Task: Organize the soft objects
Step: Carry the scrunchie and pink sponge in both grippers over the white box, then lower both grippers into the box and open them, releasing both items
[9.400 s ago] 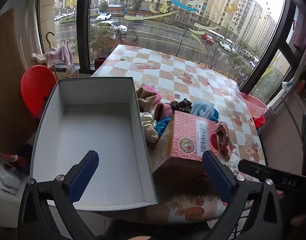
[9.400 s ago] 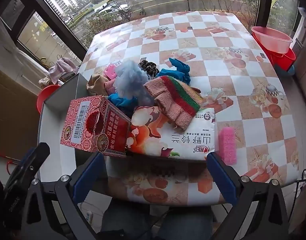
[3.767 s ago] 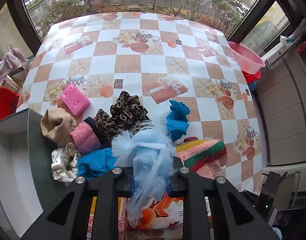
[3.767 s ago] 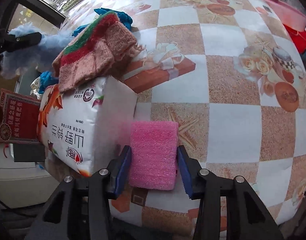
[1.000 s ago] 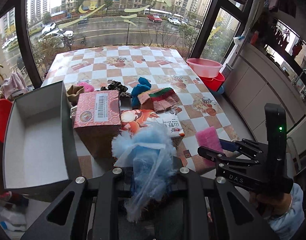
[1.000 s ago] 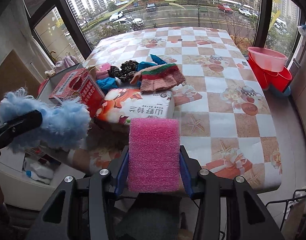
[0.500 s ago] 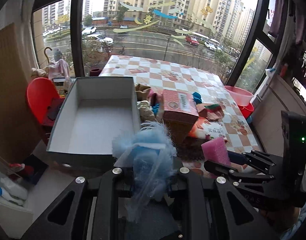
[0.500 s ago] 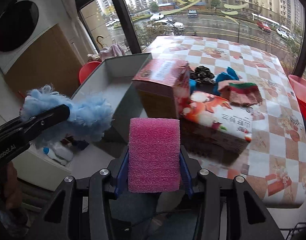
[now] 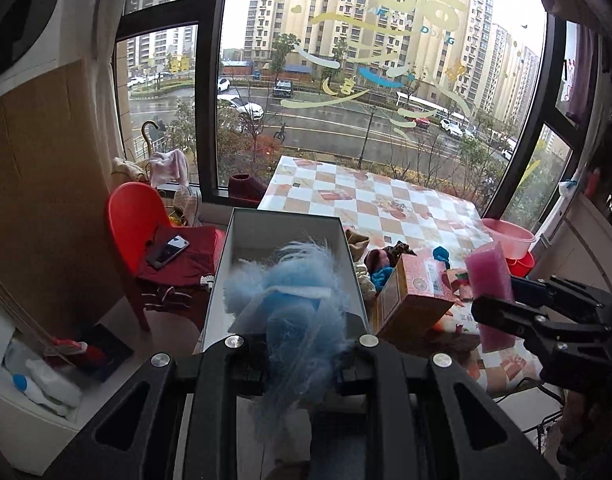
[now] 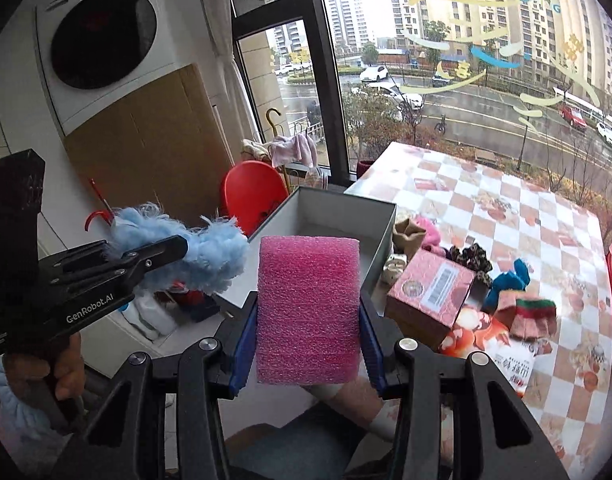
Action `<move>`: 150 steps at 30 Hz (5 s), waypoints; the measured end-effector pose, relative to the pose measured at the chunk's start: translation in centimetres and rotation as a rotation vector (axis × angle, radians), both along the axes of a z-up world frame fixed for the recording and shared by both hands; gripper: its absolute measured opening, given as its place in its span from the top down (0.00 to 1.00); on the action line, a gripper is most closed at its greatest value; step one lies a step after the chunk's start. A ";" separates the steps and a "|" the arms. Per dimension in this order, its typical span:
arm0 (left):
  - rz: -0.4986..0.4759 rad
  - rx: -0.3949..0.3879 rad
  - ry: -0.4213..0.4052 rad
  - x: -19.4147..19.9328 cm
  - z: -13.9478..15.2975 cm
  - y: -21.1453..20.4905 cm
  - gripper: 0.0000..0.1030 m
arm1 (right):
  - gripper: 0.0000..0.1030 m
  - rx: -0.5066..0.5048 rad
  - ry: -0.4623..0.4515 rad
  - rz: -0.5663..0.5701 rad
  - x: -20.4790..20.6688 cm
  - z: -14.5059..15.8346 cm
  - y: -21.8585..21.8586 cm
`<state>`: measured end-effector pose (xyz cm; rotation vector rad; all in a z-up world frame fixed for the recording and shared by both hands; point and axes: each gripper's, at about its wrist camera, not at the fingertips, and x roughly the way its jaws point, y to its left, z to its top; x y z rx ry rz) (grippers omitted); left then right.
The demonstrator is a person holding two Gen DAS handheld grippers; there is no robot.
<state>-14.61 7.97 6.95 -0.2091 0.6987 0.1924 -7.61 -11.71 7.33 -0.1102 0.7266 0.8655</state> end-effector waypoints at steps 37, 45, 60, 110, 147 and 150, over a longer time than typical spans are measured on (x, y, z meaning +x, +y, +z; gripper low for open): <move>-0.211 -0.050 -0.004 12.8 -0.1 -0.5 0.77 | 0.54 -0.028 0.028 -0.242 8.7 3.2 -1.4; -0.084 -0.042 -0.052 9.4 1.8 4.9 0.77 | 0.54 0.002 -0.025 -0.159 7.6 3.8 2.6; -0.061 -0.044 -0.013 4.6 -0.1 5.0 0.77 | 0.54 0.006 -0.023 -0.078 2.0 4.2 4.5; 0.133 -0.058 0.285 10.1 -11.9 5.0 0.77 | 0.54 -0.048 0.319 0.063 8.6 -12.6 9.7; 0.132 -0.069 0.286 9.2 -12.6 6.2 0.77 | 0.54 -0.049 0.434 0.055 8.3 -14.6 11.1; 0.129 -0.068 0.285 9.3 -12.5 6.1 0.77 | 0.54 -0.051 0.406 0.046 8.6 -14.1 10.8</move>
